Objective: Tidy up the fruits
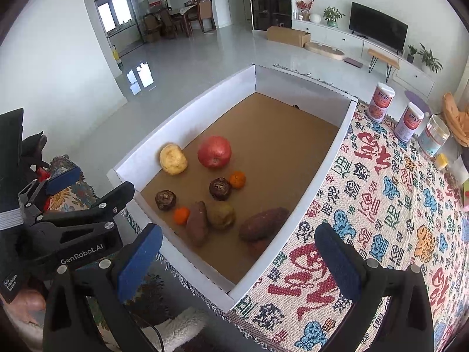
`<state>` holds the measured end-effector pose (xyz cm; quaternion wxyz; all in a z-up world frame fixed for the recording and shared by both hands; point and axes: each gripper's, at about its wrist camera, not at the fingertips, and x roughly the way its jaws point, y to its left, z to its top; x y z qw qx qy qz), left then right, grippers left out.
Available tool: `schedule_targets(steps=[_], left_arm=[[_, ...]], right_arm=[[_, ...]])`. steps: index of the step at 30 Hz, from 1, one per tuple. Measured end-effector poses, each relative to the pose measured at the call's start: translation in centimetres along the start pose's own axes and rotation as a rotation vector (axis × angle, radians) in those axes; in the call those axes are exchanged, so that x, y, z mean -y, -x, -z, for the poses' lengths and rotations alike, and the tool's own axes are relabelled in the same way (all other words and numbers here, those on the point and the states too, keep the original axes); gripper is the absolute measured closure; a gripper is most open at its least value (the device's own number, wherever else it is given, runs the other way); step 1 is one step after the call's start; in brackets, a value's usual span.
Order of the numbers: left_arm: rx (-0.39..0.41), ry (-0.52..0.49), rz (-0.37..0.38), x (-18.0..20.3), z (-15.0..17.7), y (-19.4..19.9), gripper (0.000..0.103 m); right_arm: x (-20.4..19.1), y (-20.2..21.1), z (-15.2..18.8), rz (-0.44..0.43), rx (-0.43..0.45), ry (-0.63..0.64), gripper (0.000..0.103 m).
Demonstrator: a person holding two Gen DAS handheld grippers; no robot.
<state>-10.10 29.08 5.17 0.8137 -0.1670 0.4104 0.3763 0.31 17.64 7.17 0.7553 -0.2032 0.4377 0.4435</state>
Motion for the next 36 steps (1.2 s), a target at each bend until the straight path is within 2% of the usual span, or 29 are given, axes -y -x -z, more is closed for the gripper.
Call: schedule_targets(steps=[7,14,28,33,36], left_arm=[[0.01,0.02,-0.035,-0.9,-0.3,0.0,0.003],[-0.004,0.007,-0.03,-0.6,-0.2,-0.5,0.003],[-0.011,0.013,-0.029,-0.9,-0.1,-0.8,0.003],[-0.029,0.034,0.019,-1.1,0.0,-1.1,0.003],[-0.021,0.03,0.002,-1.0,0.1,-1.0,0.003]], right_arm=[[-1.4,0.3,-0.4,0.037,0.014,0.038,0.0],[-1.9,0.4,-0.5,0.088,0.033,0.068,0.0],[-1.7,-0.2,-0.2,0.111,0.011,0.067,0.0],[-1.7,-0.5,-0.1,0.115,0.001,0.069,0.0],[-1.8,-0.6,-0.1,0.108,-0.002,0.07,0.0]])
